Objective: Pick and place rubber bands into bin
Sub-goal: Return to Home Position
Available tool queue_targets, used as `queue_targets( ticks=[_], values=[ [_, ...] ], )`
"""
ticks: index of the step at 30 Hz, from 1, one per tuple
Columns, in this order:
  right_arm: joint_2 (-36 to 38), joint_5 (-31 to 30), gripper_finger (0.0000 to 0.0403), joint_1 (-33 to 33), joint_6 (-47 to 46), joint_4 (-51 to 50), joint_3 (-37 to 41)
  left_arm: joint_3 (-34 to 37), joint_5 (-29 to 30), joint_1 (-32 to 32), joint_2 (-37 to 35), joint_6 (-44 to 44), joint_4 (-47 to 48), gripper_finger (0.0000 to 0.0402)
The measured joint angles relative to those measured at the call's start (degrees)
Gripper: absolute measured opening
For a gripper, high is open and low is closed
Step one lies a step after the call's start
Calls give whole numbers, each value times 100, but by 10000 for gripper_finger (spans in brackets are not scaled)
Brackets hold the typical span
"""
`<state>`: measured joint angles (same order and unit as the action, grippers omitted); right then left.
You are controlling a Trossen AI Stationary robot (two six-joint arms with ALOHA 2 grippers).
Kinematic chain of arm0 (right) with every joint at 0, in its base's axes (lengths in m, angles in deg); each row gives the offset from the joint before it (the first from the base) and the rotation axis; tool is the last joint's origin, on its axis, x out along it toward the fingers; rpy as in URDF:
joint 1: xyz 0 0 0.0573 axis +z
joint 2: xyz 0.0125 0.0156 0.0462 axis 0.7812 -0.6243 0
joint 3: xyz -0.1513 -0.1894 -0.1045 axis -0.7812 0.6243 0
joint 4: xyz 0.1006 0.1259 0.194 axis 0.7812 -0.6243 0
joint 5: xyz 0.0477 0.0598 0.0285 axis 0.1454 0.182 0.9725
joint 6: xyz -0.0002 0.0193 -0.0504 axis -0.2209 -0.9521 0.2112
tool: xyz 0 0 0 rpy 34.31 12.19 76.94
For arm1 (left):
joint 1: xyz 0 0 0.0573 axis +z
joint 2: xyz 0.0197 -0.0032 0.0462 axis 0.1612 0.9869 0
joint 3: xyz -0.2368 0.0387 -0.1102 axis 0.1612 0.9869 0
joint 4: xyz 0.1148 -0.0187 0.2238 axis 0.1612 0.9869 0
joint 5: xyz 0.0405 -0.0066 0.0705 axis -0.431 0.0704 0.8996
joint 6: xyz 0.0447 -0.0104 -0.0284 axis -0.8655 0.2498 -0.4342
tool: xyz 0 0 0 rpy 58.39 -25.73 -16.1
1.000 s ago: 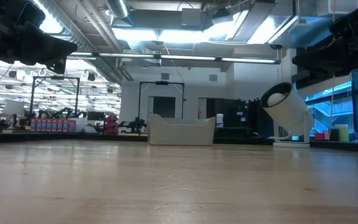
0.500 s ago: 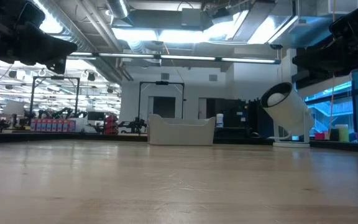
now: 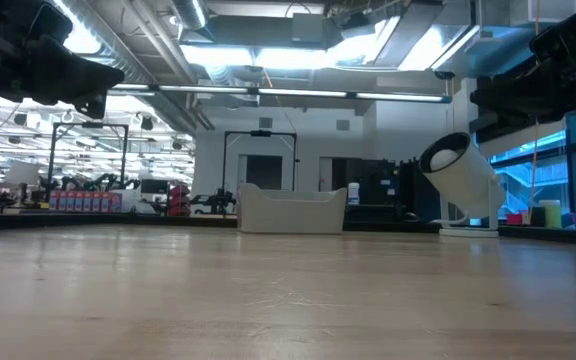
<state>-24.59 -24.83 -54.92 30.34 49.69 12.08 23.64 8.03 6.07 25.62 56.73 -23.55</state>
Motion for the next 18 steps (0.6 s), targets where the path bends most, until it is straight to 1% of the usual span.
queue_targets(
  ticks=[18],
  values=[
    [0,0,32,-1,-1,0,0,-2,0,0,0,1,0,6]
  ],
)
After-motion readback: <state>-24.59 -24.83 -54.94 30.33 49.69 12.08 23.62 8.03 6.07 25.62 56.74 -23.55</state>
